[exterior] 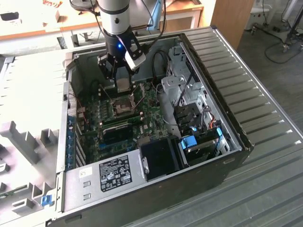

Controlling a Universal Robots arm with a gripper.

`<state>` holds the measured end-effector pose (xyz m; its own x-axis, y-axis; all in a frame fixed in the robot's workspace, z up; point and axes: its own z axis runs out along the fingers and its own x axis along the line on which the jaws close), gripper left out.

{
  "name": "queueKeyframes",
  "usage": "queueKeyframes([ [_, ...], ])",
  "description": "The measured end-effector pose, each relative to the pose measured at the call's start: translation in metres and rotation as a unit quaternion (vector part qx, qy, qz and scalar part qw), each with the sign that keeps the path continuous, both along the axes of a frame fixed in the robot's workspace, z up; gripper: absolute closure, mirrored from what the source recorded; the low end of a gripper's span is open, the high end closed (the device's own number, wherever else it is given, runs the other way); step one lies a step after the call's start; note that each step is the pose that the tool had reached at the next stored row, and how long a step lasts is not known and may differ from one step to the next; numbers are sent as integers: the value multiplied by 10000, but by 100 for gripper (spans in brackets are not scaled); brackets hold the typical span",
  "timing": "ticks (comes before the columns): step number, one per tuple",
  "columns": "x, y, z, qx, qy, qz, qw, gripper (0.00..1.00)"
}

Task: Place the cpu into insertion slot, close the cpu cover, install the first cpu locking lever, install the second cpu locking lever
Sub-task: 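Place the cpu into insertion slot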

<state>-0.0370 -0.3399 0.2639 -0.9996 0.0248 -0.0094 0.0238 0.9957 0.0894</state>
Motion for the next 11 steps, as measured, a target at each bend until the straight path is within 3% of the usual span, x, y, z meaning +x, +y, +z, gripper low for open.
queueKeyframes([
  [11, -13, -6, -89, -1, 0, 1, 10000, 46],
])
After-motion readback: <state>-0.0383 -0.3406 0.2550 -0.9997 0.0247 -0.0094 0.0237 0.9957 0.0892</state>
